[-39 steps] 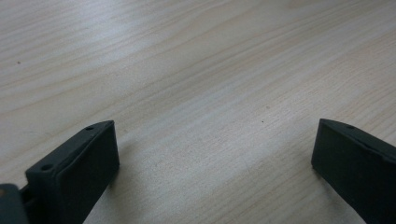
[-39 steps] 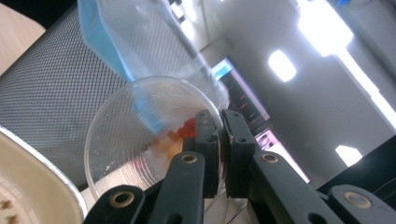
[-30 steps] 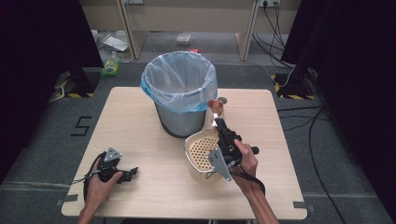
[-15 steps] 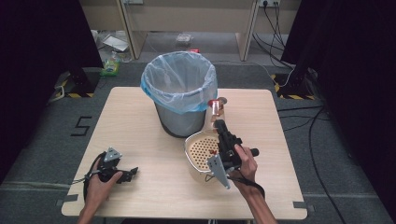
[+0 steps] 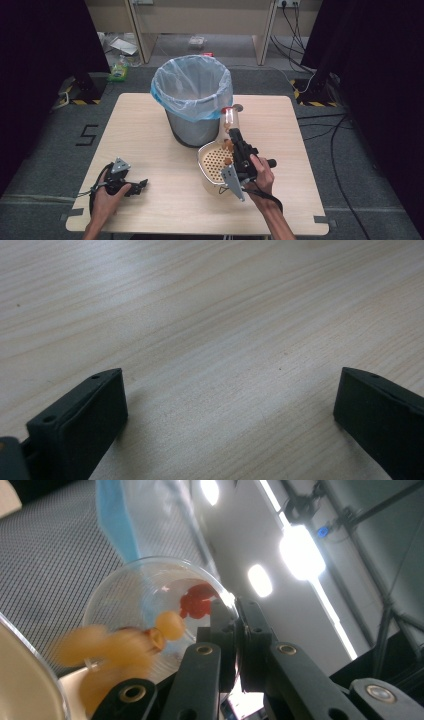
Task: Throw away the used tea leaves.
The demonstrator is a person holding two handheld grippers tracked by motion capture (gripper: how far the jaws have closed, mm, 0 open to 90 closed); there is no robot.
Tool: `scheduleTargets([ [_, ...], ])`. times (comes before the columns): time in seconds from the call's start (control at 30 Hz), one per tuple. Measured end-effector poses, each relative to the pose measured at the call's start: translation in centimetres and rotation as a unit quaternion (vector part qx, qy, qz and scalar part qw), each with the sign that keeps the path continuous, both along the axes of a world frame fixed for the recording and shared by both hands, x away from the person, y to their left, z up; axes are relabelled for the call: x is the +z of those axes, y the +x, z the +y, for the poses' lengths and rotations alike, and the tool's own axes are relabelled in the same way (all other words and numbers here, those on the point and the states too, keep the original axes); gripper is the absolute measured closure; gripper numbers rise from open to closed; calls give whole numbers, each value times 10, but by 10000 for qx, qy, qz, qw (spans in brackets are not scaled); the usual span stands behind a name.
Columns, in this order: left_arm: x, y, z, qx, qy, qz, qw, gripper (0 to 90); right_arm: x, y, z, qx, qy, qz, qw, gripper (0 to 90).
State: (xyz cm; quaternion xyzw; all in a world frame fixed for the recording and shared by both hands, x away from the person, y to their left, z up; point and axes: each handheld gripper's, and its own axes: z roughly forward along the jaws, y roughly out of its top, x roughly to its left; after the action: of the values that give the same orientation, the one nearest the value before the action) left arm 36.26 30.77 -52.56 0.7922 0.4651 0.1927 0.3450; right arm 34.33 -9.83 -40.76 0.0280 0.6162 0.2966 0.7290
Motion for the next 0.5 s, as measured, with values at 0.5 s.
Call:
scheduleTargets([
  [0.5,0,0,0,4,-17,8,10000,0,-4,-4,4,28,-272,-176,9995,874],
])
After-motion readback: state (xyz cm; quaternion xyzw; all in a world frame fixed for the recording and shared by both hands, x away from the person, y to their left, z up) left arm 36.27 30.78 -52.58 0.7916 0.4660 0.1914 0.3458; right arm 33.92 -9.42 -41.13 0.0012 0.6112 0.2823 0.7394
